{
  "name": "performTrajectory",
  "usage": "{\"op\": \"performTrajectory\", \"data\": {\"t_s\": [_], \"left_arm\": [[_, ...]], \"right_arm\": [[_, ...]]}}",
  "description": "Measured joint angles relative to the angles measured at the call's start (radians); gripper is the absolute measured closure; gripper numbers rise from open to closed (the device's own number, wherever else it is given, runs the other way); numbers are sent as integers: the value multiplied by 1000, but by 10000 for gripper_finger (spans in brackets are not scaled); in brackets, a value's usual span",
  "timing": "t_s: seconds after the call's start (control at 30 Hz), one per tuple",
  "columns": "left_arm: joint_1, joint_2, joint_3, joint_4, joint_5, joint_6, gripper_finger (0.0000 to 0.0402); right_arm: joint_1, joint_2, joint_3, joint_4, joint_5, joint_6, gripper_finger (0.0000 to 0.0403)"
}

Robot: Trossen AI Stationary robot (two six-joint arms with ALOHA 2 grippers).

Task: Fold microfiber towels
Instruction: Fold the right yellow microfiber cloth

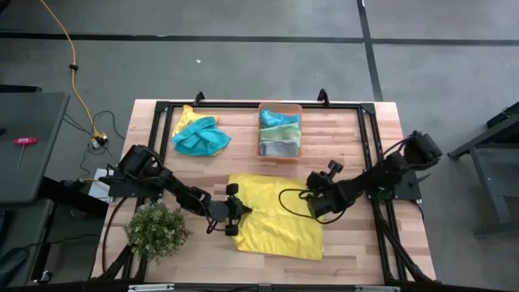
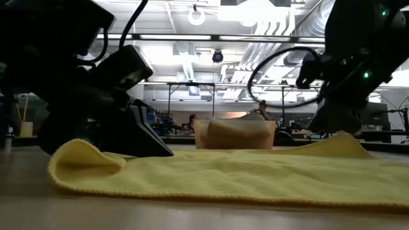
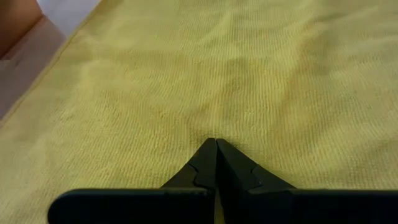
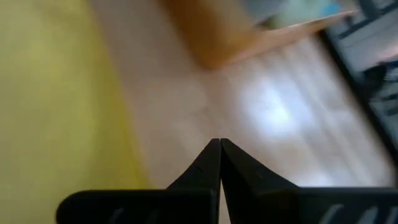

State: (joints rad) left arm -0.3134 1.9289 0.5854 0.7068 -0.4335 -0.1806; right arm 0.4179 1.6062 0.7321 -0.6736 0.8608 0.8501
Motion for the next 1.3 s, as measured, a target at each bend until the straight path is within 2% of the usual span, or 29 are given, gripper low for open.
{"op": "performTrajectory", "data": {"t_s": [0.17,0.33,0.5,0.67,0.8,0.9,1.1,1.3], "left_arm": [[-5,1,2,3,-8,7,401],[-27,-59,3,-24,-16,76,401],[-52,-175,6,-153,-16,96,401],[-66,-253,9,-315,24,82,401],[-67,-252,36,-397,91,61,401],[-67,-228,83,-455,128,61,401],[-67,-180,205,-622,133,108,401],[-67,-177,269,-757,178,114,401]], "right_arm": [[37,-107,0,-158,50,132,403],[101,-188,0,-157,8,182,403],[160,-213,0,37,-155,136,403],[219,-193,-41,434,-350,-49,403],[248,-135,-72,679,-418,-143,403],[254,-79,-72,743,-439,-152,403],[255,19,-72,813,-513,-135,403],[261,78,-71,870,-566,-112,403]]}}
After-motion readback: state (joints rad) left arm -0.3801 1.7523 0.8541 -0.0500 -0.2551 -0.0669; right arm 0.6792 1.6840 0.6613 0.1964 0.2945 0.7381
